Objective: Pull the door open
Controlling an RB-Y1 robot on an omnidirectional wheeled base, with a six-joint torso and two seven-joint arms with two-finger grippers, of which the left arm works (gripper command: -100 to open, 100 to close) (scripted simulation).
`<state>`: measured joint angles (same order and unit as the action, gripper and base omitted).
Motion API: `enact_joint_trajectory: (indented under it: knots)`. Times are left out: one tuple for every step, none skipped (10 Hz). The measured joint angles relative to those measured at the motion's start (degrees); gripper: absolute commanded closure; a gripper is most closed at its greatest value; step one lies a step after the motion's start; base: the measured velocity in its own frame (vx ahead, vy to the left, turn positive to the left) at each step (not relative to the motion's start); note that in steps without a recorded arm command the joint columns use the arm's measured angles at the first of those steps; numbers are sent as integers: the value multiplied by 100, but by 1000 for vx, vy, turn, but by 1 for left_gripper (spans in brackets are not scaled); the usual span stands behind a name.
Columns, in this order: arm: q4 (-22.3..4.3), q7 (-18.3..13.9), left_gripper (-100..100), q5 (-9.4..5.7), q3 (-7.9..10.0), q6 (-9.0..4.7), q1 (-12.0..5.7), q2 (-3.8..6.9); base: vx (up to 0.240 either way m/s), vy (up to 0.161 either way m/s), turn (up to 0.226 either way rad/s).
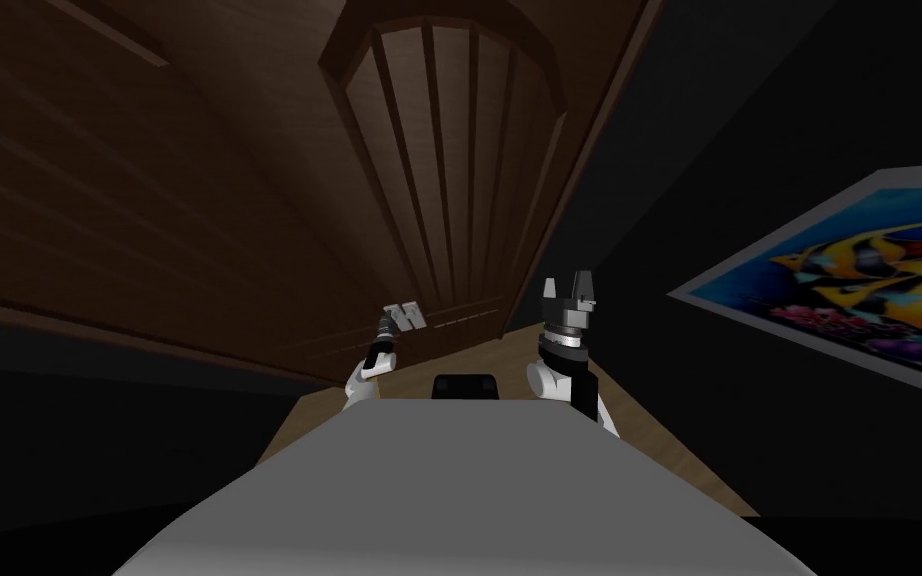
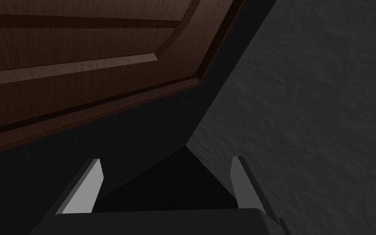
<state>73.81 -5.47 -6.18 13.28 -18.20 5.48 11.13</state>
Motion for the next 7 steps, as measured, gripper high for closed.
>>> enact_joint_trajectory:
  knots:
    - [34,-7,100,-7,33,-25,71,32,-231,109,211]
    - [-71,20,100,-6,133,-52,81,45,-238,94,107]
    - [71,35,-100,-16,212,50,230,68,-215,-8,-26]
    - [152,25,-100,-17,190,98,281,64,-213,-58,-55]
    - [183,11,-100,-13,139,87,293,47,-194,-57,-40]
    - [193,-14,-100,-14,81,70,295,50,-171,-81,-66]
    - [227,-43,-100,-15,18,63,306,52,-173,-89,-75]
